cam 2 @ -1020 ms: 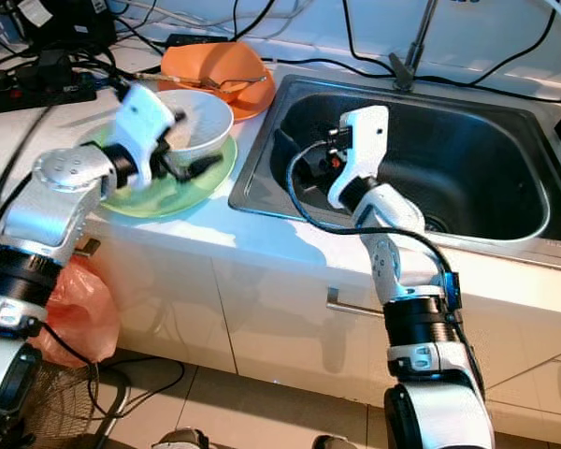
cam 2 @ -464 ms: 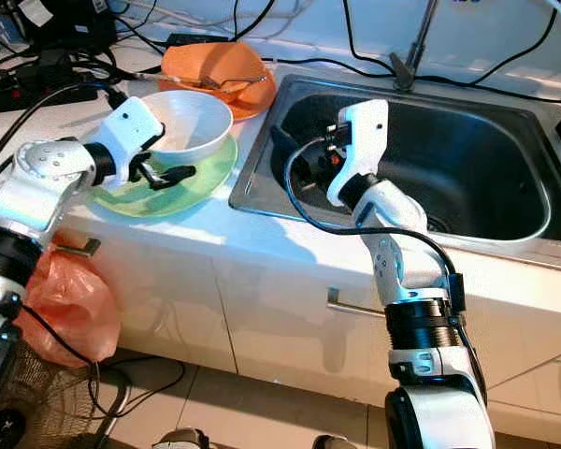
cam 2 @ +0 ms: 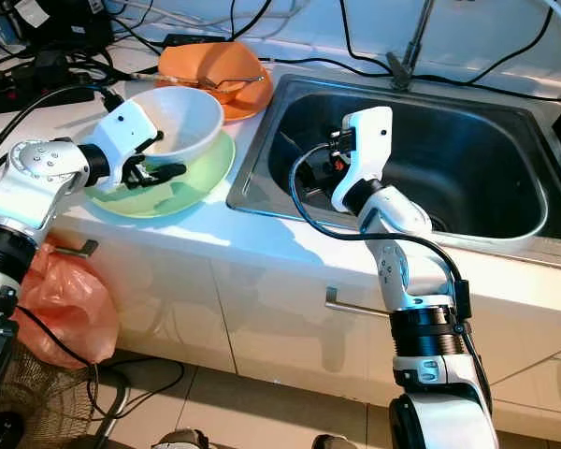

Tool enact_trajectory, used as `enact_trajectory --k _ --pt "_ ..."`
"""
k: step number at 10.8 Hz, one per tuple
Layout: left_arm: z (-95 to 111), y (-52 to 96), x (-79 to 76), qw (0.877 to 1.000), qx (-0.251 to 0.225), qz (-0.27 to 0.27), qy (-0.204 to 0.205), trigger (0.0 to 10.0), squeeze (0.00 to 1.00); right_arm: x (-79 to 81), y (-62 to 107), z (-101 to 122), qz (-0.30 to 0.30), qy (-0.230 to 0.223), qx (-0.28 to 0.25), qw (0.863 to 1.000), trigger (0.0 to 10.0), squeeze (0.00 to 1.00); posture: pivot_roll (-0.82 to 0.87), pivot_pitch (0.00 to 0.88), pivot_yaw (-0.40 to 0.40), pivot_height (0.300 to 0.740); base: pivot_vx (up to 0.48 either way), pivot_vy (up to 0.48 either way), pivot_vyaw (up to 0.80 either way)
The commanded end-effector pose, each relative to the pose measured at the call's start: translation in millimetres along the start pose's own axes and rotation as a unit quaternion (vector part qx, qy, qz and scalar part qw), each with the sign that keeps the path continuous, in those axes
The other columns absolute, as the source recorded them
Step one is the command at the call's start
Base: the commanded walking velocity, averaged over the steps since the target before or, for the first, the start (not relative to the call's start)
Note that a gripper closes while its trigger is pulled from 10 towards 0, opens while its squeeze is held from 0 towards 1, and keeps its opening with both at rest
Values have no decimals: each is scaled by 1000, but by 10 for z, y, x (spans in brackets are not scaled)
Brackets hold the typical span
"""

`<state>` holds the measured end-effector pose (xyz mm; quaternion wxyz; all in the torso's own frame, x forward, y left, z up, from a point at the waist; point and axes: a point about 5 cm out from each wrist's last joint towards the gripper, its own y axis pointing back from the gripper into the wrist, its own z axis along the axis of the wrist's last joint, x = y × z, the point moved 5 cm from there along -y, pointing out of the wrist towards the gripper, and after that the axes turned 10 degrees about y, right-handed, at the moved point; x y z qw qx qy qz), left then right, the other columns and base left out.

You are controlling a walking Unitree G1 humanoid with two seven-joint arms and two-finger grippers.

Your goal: Kitchen organization

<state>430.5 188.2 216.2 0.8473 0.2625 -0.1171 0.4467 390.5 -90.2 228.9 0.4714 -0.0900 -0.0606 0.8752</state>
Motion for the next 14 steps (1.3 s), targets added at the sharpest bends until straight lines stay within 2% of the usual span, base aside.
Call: enact_trajectory --k 1,4,9,11,12,14 --pt "72 12 42 1000 -8 1 -4 0 0 -15 22 17 -2 0 -1 1000 10000 0 96 94 -14 740 0 0 0" --pt "46 10 35 1000 -10 0 -3 0 0 -24 17 12 -3 2 3 1000 10000 0 93 92 -17 740 0 0 0" --pt "1 -11 58 999 -9 28 -27 0 0 -61 18 -32 -12 -1 11 1000 10000 0 92 90 -20 740 0 0 0" --pt "-7 -30 18 998 -23 36 -43 0 0 -75 16 -53 -17 -4 15 1000 10000 0 92 89 -18 740 0 0 0" --pt "33 -48 5 997 -50 49 -23 0 0 -84 15 -67 -20 -8 17 1000 10000 0 93 87 -17 740 0 0 0" --pt "-49 -82 -161 996 -63 44 -40 0 0 -92 25 -118 -24 -16 24 999 10000 0 100 86 -19 740 0 0 0"
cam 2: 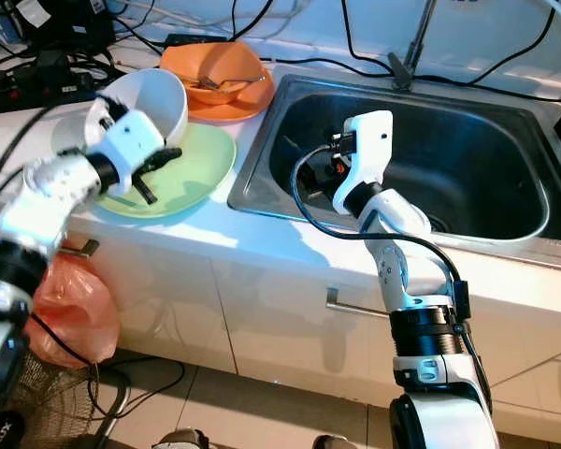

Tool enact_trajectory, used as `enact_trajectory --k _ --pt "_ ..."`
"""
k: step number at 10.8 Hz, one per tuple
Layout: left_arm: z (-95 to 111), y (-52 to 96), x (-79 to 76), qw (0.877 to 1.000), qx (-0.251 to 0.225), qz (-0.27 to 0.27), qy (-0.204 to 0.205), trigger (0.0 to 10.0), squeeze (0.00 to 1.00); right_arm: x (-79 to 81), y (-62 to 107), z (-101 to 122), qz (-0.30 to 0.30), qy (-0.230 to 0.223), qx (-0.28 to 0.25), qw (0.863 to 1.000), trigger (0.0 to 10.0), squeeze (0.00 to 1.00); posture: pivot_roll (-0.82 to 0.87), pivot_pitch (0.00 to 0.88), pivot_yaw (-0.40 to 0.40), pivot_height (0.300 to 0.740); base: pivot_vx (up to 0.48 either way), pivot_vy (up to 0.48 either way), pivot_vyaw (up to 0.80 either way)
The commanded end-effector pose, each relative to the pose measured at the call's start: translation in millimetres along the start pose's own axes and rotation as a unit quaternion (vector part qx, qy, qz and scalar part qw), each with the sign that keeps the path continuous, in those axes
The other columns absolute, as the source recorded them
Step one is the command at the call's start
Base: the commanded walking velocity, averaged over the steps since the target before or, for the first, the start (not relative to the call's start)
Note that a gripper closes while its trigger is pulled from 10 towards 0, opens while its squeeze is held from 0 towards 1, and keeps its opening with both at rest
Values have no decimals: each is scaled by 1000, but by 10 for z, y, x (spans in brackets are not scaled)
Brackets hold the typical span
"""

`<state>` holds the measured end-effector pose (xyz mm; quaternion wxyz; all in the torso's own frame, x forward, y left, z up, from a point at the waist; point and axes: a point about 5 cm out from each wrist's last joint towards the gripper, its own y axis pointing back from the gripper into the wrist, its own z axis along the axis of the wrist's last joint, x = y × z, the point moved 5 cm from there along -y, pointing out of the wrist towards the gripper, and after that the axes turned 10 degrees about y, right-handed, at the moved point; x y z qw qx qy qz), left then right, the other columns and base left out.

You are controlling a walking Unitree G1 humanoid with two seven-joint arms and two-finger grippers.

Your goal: Kitchen organization

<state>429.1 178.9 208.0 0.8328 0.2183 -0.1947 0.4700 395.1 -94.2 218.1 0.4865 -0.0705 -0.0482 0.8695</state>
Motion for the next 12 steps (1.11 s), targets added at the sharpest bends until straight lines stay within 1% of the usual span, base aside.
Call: enact_trajectory --k 1,2,3,5,6,7,8,9,10,11,12 --pt "-26 -10 -55 1000 1 -5 -3 0 0 -47 15 -12 -9 -8 4 1000 10000 0 100 85 -20 740 0 0 0" --pt "12 -7 -34 1000 -9 5 -13 0 0 -57 1 -42 -12 -10 8 1000 10000 0 107 80 -23 740 0 0 0" --pt "90 -12 -73 998 -27 9 -50 0 0 -41 -29 -49 -11 -13 9 1000 10000 0 111 76 -26 740 0 0 0" --pt "153 -25 -258 994 -59 2 -91 0 0 -39 -48 -53 -11 -16 10 1000 10000 0 116 73 -26 740 0 0 0" --pt "186 -39 -424 988 -79 -10 -129 0 0 -55 -55 -64 -15 -24 12 1000 10000 0 118 71 -26 740 0 0 0" --pt "217 -47 -505 984 -93 -11 -154 0 0 -67 -59 -70 -17 -26 13 999 10000 0 117 68 -25 740 0 0 0" --pt "261 -56 -530 979 -107 -1 -173 0 0 -86 -61 -65 -20 -30 13 999 10000 0 115 66 -24 740 0 0 0" --pt "335 -77 -554 973 -127 16 -191 0 0 -128 -62 -29 -28 -39 8 999 10000 0 113 63 -26 740 0 0 0" --pt "385 -100 -603 969 -140 19 -200 0 0 -197 -64 25 -44 -59 -3 997 10000 0 111 63 -25 740 0 0 0" --pt "380 -136 -703 968 -143 6 -207 0 0 -289 -69 135 -63 -102 -27 992 10000 0 111 62 -26 740 0 0 0" --pt "379 -148 -732 967 -144 2 -210 0 0 -297 -72 169 -66 -110 -33 991 10000 0 110 64 -24 740 0 0 0"
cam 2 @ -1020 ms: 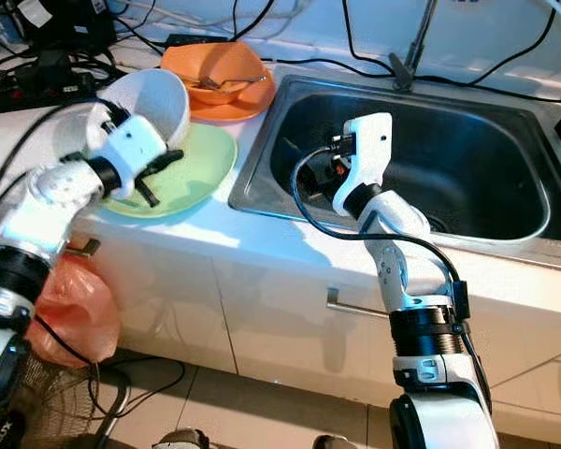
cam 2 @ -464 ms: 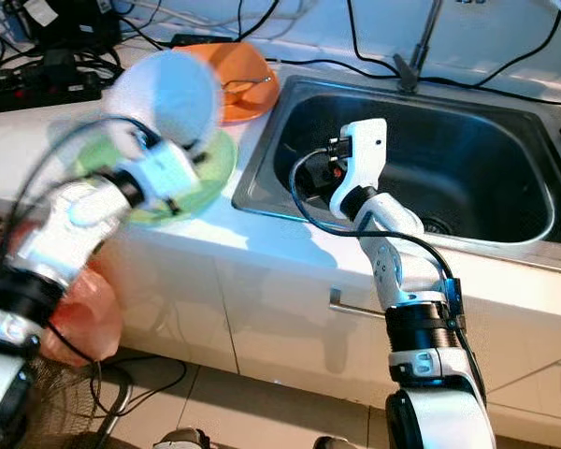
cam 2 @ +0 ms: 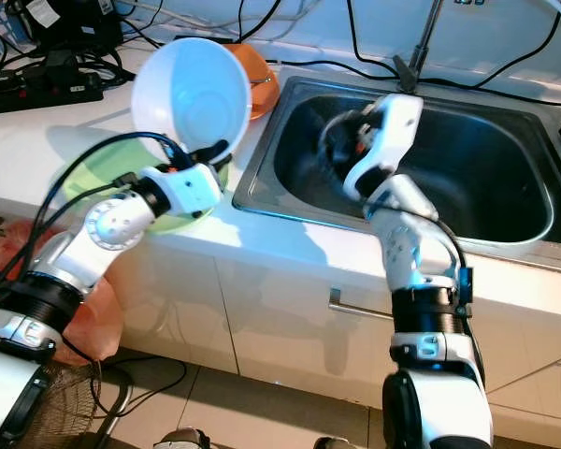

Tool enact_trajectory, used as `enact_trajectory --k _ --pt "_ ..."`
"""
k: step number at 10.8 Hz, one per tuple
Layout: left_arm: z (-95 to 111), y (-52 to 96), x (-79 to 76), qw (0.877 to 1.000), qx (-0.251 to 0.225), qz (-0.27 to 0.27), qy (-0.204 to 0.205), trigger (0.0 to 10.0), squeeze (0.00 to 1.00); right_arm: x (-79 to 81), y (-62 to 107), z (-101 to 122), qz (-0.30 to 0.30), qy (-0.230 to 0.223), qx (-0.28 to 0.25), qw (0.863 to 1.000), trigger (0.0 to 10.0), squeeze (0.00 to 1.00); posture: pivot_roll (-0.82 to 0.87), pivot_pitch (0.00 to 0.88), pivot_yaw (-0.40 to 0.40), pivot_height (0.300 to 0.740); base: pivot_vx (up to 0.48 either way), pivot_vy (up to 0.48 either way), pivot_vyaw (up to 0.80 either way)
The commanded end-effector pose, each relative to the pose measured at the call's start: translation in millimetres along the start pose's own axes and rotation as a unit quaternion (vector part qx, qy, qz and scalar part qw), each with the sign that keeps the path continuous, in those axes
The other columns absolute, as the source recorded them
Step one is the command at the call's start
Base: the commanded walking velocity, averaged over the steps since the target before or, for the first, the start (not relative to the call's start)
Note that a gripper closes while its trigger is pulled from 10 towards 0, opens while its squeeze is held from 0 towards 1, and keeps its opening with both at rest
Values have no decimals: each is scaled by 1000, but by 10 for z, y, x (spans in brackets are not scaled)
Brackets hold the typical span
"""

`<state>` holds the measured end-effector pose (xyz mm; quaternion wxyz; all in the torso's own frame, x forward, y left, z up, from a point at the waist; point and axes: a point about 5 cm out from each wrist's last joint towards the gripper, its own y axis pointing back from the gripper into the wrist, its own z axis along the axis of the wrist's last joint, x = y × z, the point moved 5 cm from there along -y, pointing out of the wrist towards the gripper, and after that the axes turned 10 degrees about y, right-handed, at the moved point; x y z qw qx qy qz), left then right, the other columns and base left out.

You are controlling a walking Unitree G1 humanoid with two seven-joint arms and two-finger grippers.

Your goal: Kitchen organization

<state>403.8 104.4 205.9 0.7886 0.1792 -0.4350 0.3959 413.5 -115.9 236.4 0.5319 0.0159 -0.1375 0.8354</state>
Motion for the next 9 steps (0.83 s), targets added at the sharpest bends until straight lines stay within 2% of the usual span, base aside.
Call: enact_trajectory --k 1,3,5,9 --pt "0 -32 -154 1000 0 -28 -8 0 0 19 -15 72 2 -9 -8 1000 10000 0 110 63 -25 740 0 0 0" --pt "78 -123 -286 998 -11 -52 -18 0 0 127 -27 206 25 -39 -32 998 10000 0 106 67 -22 740 0 0 0" --pt "185 -210 -334 997 -28 -63 -29 0 0 213 -10 241 49 -41 -36 997 10000 0 102 67 -20 740 0 0 0" --pt "138 -198 -317 998 -25 -57 -25 0 0 214 21 205 46 -36 -29 998 10000 0 104 72 -19 740 0 0 0"
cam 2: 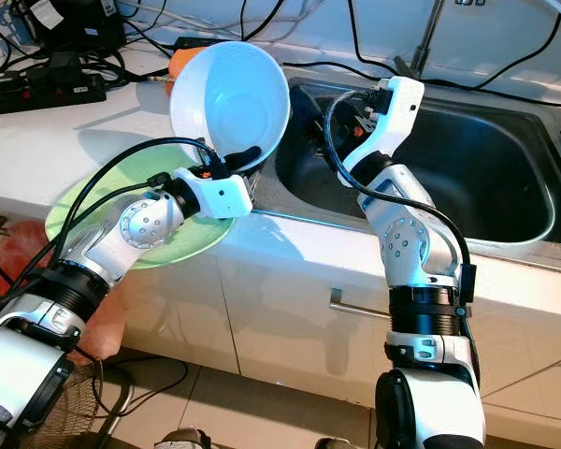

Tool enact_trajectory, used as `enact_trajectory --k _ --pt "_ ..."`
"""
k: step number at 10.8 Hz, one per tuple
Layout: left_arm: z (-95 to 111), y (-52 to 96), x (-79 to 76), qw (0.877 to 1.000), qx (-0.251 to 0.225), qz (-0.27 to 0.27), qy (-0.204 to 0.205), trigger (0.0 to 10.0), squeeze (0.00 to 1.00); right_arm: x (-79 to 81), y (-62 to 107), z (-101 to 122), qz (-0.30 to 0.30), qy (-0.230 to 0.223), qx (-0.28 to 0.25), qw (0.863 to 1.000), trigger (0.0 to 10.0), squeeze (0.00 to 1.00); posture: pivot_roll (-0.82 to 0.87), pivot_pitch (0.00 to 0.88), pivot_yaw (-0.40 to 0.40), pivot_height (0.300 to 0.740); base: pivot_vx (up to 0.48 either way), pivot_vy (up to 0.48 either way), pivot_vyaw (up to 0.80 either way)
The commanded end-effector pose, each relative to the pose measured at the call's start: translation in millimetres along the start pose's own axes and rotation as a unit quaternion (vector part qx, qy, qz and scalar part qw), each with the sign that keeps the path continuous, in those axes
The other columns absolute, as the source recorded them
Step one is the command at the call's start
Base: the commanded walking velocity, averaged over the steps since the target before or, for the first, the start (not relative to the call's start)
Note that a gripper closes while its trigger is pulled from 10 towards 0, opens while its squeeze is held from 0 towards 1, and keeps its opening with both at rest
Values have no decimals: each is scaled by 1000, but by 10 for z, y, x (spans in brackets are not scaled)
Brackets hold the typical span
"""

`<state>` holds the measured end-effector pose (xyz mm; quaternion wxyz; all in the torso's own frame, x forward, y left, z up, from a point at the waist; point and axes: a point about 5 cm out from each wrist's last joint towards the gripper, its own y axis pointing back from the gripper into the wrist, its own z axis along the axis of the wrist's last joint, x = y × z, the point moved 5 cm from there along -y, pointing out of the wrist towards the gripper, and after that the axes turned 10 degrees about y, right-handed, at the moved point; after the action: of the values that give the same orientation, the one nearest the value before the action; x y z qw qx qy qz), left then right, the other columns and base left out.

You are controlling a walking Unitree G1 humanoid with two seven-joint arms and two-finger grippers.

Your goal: Kitchen organization

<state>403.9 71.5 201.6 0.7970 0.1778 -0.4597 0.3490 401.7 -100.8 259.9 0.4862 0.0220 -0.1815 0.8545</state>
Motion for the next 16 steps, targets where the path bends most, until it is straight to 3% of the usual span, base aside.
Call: enact_trajectory --k 1,6,10,16 --pt "-59 14 -131 1000 10 -21 1 0 0 -14 25 -9 -2 1 5 1000 10000 0 105 73 -22 740 0 0 0" --pt "-91 29 -102 1000 10 -14 5 0 0 -44 38 -18 -7 8 12 1000 10000 0 97 76 -28 740 0 0 0" --pt "-138 74 55 1000 20 11 -3 0 0 -55 43 -33 -8 10 15 1000 10000 0 100 78 -36 740 0 0 0" --pt "-443 279 250 996 73 50 -25 0 0 -55 63 -54 -9 9 21 1000 10000 0 94 94 -45 740 0 0 0"
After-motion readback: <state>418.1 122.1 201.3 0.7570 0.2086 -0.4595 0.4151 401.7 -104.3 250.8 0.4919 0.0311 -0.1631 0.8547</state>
